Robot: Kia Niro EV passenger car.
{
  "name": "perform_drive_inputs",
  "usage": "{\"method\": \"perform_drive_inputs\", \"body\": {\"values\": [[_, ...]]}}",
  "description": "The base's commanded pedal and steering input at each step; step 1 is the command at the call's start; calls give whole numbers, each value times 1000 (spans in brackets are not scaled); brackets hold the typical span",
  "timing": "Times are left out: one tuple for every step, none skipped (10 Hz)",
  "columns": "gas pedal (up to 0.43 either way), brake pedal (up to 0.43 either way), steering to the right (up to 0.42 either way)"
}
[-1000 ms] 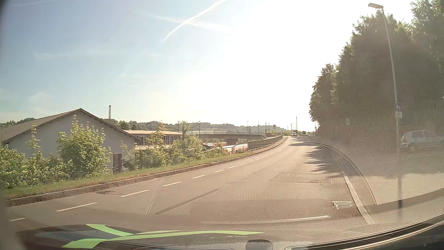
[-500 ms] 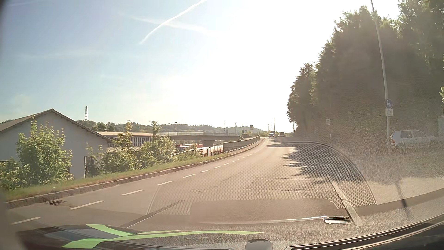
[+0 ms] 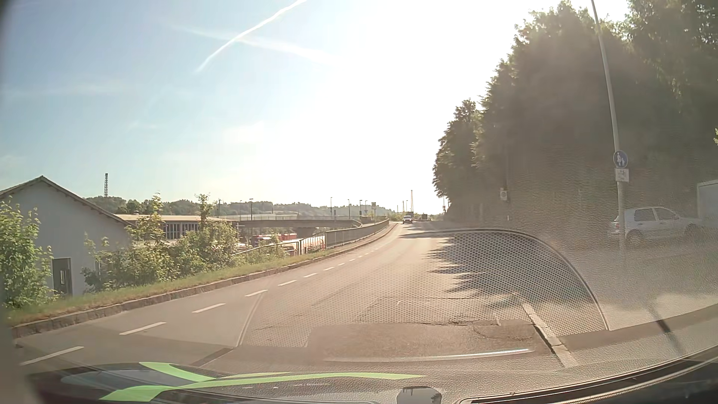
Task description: Follow the waypoints while adhering to traffic rules and regulations
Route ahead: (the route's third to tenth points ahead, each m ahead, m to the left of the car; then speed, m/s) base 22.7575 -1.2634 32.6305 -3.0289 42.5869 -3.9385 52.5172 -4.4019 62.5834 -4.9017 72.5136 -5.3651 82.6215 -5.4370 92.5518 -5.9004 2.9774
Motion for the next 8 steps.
{"method": "perform_drive_inputs", "body": {"values": [[47,0,135],[47,0,133],[47,0,122],[47,0,110],[59,0,99],[59,0,92],[67,0,86],[67,0,85]]}}
